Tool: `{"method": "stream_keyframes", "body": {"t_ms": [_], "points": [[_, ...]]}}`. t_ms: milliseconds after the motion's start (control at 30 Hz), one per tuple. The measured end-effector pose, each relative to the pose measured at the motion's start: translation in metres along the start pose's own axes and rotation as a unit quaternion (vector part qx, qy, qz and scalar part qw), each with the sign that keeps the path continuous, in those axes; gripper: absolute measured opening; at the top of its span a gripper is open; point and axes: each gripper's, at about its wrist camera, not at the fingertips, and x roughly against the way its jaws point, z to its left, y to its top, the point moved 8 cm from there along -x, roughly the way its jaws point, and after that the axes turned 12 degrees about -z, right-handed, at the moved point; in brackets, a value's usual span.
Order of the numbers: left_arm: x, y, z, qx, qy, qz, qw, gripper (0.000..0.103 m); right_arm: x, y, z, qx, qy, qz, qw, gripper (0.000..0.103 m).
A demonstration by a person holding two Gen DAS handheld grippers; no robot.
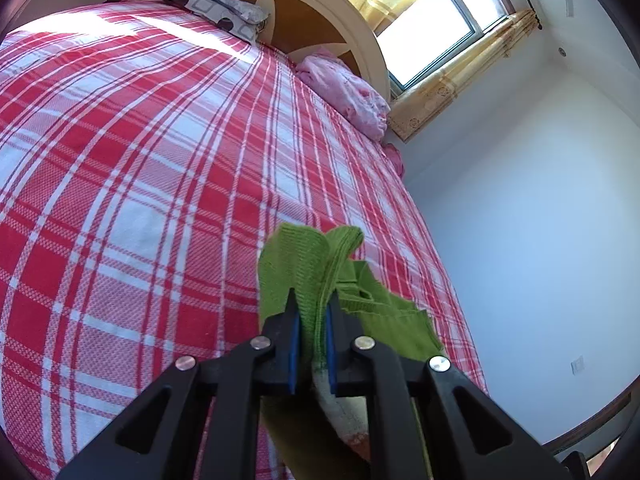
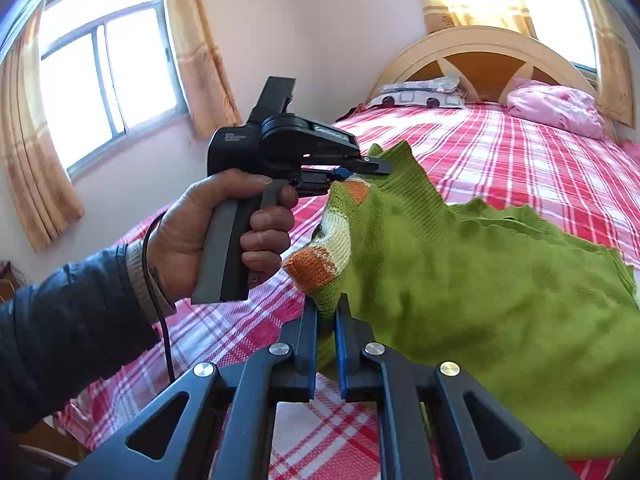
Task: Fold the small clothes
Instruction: 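Lift the held edge with both grippers and fold it over the sweater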
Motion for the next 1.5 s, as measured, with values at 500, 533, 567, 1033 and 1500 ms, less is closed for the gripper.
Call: {"method": "stream_keyframes", "body": {"t_ms": [500, 533, 567, 1033, 1500], "points": [[-0.052, -0.02, -0.11, -0.027, -0.035, 0.019, 0.9989, 0.011, 0.083, 0.015, -0.095, -0.084, -0.042, -0.05, 0.994, 0.006], [-0.055, -0.023, -0.115, -0.03, -0.035, 0.022, 0.9987, 0.011, 0.087, 0.013, -0.1, -0.089, -0.044, -0.05, 0.994, 0.006], [-0.06, -0.027, -0.121, -0.033, -0.035, 0.026, 0.9985, 0.011, 0.091, 0.011, -0.104, -0.092, -0.046, -0.05, 0.993, 0.006], [-0.116, -0.092, -0.191, -0.105, -0.032, 0.087, 0.9902, 0.011, 0.144, -0.033, -0.168, -0.153, -0.089, -0.027, 0.984, 0.006], [-0.155, -0.151, -0.225, -0.216, 0.008, 0.123, 0.9686, 0.016, 0.151, -0.083, -0.215, -0.235, -0.114, 0.004, 0.965, 0.006]]}}
